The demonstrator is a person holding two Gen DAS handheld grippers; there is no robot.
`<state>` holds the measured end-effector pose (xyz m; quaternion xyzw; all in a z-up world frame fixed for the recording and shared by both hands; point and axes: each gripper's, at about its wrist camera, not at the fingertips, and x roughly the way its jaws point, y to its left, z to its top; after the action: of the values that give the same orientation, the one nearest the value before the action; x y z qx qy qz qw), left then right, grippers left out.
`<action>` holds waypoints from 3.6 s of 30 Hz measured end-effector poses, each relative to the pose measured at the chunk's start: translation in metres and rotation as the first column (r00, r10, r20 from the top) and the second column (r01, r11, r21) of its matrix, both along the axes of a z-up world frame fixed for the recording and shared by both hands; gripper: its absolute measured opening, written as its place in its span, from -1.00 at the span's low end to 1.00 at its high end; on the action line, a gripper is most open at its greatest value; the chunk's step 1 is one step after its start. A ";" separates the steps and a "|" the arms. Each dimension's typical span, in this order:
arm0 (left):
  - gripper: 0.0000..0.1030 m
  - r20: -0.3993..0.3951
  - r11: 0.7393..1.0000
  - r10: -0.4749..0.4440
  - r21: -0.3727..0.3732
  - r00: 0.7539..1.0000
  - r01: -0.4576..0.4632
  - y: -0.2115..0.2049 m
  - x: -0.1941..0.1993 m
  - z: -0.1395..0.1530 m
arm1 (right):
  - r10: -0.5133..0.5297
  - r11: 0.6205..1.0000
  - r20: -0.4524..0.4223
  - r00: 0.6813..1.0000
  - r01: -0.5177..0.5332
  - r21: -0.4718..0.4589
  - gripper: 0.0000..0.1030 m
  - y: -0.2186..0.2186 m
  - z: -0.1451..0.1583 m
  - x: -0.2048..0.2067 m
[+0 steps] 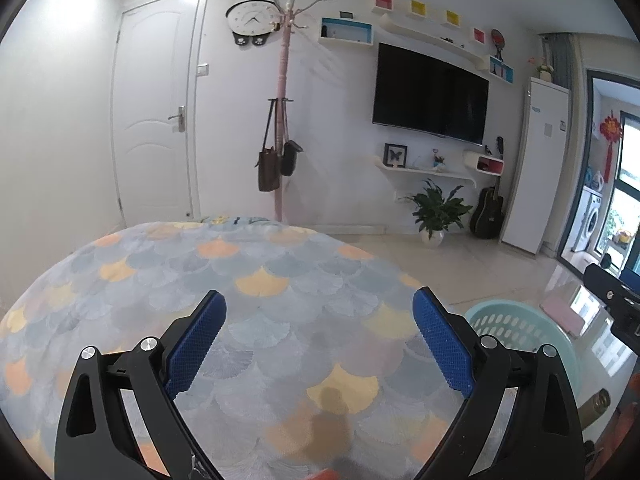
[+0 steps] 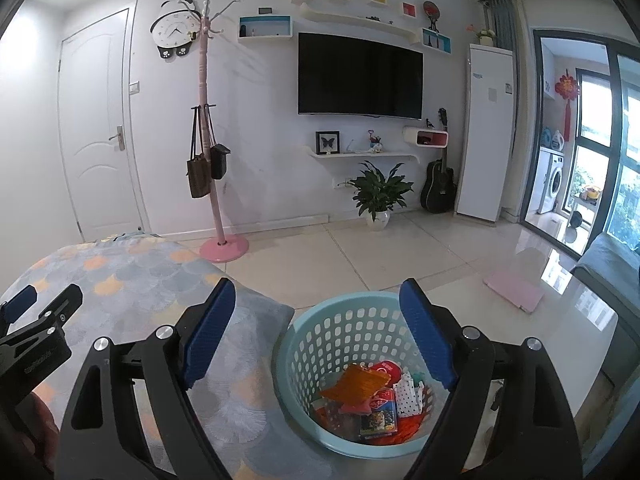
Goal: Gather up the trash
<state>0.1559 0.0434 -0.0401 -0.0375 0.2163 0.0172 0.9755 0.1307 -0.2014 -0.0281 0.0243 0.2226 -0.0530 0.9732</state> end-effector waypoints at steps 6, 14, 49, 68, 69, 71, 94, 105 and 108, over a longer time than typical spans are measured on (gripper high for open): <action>0.85 -0.006 0.999 -0.041 -0.005 0.999 0.041 -0.004 -0.001 -0.001 | -0.010 1.000 -0.014 1.000 0.010 0.000 0.55 -0.003 -0.002 0.002; 0.85 -0.017 0.999 -0.048 -0.012 0.999 0.048 -0.004 0.001 -0.004 | -0.009 1.000 -0.017 1.000 0.009 -0.001 0.56 -0.001 -0.003 0.002; 0.85 0.003 0.998 -0.058 0.036 0.998 0.058 -0.012 -0.004 -0.006 | 0.018 1.000 -0.018 1.000 -0.018 0.000 0.61 0.003 -0.001 -0.004; 0.85 0.004 0.998 -0.047 0.033 0.999 0.046 -0.010 -0.005 -0.003 | 0.025 1.000 -0.027 0.999 -0.025 0.006 0.61 0.003 -0.003 -0.004; 0.85 0.004 0.998 -0.046 0.032 0.999 0.046 -0.010 -0.005 -0.003 | 0.024 1.000 -0.029 0.999 -0.024 0.006 0.61 0.003 -0.004 -0.004; 0.85 0.004 0.999 -0.046 0.027 0.999 0.046 -0.010 -0.005 -0.003 | 0.023 1.000 -0.030 0.999 -0.023 0.006 0.61 0.003 -0.004 -0.003; 0.85 0.025 0.995 -0.057 0.079 0.998 0.055 -0.020 -0.010 0.000 | 0.025 1.000 -0.032 0.999 -0.025 0.008 0.63 0.003 -0.006 -0.002; 0.85 0.022 0.996 -0.055 0.073 0.998 0.053 -0.019 -0.010 0.001 | 0.020 1.000 -0.019 1.000 -0.020 0.014 0.63 0.001 -0.003 -0.004; 0.85 0.023 0.996 -0.047 0.076 0.999 0.046 -0.017 -0.010 0.001 | 0.020 1.000 -0.019 1.000 -0.020 0.013 0.63 0.001 -0.002 -0.004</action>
<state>0.1461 0.0261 -0.0387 0.0042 0.2041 0.0021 0.9789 0.1263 -0.2008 -0.0306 0.0277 0.2325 -0.0421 0.9713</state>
